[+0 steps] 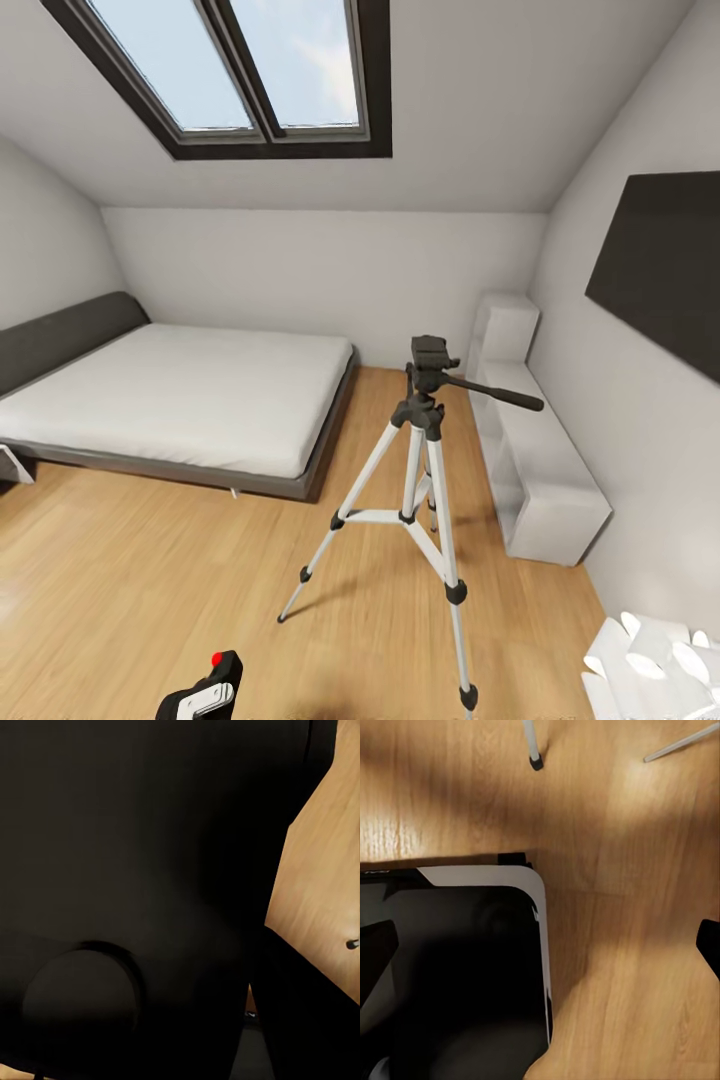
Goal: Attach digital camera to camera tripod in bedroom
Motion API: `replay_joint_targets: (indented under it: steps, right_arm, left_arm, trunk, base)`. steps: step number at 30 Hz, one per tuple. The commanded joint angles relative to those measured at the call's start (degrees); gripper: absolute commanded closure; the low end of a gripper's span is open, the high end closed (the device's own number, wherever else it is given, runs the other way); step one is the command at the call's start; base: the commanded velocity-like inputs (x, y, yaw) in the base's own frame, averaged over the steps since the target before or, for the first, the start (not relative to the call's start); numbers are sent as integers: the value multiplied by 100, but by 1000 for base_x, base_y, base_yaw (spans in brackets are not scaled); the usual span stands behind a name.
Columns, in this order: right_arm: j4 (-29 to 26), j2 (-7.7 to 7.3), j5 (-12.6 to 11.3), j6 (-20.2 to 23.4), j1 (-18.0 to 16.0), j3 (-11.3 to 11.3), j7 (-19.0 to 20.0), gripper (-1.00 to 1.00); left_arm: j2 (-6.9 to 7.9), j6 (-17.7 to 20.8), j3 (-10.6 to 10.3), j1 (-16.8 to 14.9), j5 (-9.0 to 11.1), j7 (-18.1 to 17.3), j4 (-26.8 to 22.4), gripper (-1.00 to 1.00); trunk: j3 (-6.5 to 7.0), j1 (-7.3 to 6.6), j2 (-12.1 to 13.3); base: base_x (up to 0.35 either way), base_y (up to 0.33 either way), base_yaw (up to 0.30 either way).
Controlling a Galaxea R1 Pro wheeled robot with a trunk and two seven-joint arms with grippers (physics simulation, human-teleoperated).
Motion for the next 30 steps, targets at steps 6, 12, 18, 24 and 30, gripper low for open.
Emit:
replay_joint_targets:
  steps: [6,12,18,24,30]
  right_arm:
    - [13,-2,15,-40,-8,-37,-10,-100]
    - [13,-4,17,-42,-8,-37,-14,-100]
    - [12,-4,18,-35,-8,-37,-12,-100]
    - [14,-1,15,-31,-8,-37,-14,-100]
    - [12,-1,13,-32,-8,-37,-15,-100]
  left_arm:
    - [0,-16,-48,-6,50,-35,7,100]
    - [-3,-16,-48,-6,50,-35,7,100]
    - [0,-16,-48,-6,50,-35,7,100]
    - [-1,-16,-48,-6,50,-35,7,100]
    - [-2,-16,-48,-6,50,-35,7,100]
  trunk:
    - [-68,3,-13]
    - [-123,3,-13]
    - [-179,3,-13]
    - [-235,3,-13]
    - [-290,3,-13]
  base:
    - [0,0,0]
    - [0,0,0]
    - [0,0,0]
    - [0,0,0]
    - [0,0,0]
